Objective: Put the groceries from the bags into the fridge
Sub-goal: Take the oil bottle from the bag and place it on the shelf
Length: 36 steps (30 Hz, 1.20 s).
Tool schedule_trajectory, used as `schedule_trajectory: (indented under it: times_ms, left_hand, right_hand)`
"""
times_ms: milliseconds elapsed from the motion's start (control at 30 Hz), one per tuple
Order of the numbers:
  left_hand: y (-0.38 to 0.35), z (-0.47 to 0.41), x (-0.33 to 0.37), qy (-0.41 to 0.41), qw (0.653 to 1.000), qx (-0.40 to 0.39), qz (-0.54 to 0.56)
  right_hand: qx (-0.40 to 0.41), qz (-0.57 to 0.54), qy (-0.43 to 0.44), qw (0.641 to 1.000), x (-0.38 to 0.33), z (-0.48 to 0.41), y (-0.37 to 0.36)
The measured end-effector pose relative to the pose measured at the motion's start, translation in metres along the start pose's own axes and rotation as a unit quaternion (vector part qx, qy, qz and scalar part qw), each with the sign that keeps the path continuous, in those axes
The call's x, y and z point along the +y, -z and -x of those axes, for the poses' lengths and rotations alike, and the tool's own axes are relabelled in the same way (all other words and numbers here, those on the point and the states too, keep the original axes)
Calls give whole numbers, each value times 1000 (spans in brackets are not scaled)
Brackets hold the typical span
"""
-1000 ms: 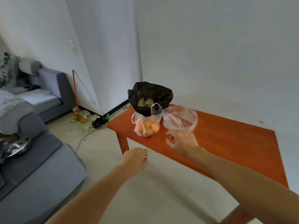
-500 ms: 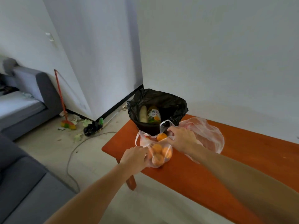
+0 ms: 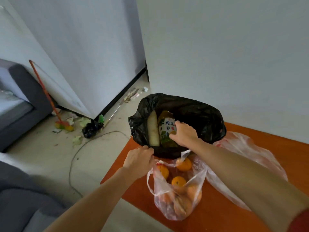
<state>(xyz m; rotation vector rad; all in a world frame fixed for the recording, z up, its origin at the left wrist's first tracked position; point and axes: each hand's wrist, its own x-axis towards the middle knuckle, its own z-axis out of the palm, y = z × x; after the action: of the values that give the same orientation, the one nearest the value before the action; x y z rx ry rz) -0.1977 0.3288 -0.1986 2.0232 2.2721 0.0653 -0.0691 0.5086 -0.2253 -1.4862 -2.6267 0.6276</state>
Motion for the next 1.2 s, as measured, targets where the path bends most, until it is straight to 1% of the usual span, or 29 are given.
schedule_trajectory:
  times_ms: [67, 167, 300, 400, 500, 633, 767, 1033, 1100, 1200]
  left_hand:
    - [-5, -17, -20, -10, 1000, 4, -15]
    - [-15, -43, -43, -46, 997, 1, -61]
    - [-35, -73, -81, -124, 987, -25, -96]
    - [-44, -90, -99, -172, 981, -37, -78]
    - [-52, -102, -114, -199, 978, -43, -46]
    - [-63, -110, -127, -228, 971, -57, -46]
    - [-64, -112, -130, -221, 971, -70, -50]
    - [-46, -126, -113, -208, 975, -42, -66]
    - [-40, -132, -106, -197, 978, -40, -51]
    - [-27, -149, -95, -169, 985, -19, 7]
  right_hand:
    - [-32, -3, -40, 999, -2, -22, -16]
    - [-56, -17, -96, 994, -2, -45, -36]
    - [-85, -67, -204, 973, -7, -66, -72]
    - [-92, -105, -275, 951, -13, -69, -93]
    - [-76, -108, -313, 940, -19, -72, -101]
    - [-65, -117, -321, 938, -19, -75, -101]
    - [-63, -105, -311, 942, -18, -74, -96]
    - [-76, -48, -287, 954, -18, -75, -62]
    - [-80, -32, -276, 957, -16, -70, -48]
    - [-75, -10, -253, 964, -12, -59, -21]
